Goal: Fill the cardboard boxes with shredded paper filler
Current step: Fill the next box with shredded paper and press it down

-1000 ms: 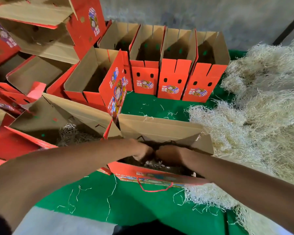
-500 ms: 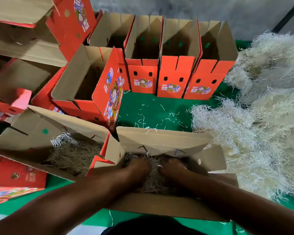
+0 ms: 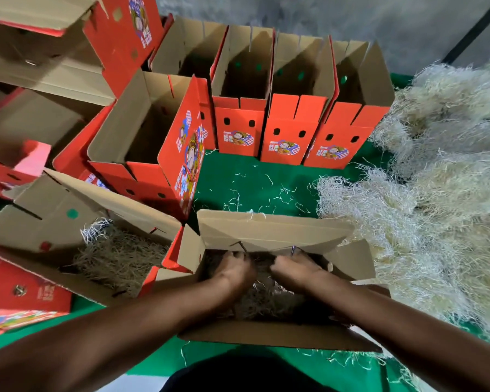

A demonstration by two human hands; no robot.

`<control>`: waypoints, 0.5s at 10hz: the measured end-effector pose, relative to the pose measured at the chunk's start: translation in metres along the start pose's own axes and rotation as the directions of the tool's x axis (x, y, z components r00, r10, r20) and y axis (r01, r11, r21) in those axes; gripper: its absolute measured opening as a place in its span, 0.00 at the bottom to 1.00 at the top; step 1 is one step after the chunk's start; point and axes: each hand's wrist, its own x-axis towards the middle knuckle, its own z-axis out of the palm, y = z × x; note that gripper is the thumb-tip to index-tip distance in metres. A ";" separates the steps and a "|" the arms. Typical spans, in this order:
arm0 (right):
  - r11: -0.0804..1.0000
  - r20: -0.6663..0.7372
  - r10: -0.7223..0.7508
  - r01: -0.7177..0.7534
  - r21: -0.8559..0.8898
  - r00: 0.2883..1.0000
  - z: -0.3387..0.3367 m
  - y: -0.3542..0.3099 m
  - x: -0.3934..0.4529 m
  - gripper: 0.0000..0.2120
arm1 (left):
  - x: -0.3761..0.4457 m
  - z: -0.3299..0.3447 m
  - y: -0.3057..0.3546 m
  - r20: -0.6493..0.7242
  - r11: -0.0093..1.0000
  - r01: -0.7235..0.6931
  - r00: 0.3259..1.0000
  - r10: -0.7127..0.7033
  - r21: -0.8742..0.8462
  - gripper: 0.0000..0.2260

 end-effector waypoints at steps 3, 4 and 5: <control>0.986 0.218 0.117 -0.139 0.090 0.969 0.017 0.010 0.006 0.35 | 0.007 0.017 -0.004 0.024 0.983 -0.063 0.997 0.069 -0.175 0.21; 0.983 0.173 0.172 -0.156 -0.098 0.970 0.017 0.011 0.006 0.43 | 0.006 0.013 -0.005 0.139 0.987 0.020 0.990 0.002 -0.157 0.20; 0.944 0.158 0.206 -0.154 -0.290 0.966 0.018 0.008 -0.003 0.38 | -0.004 0.009 -0.001 0.179 0.998 0.051 0.983 -0.046 -0.022 0.24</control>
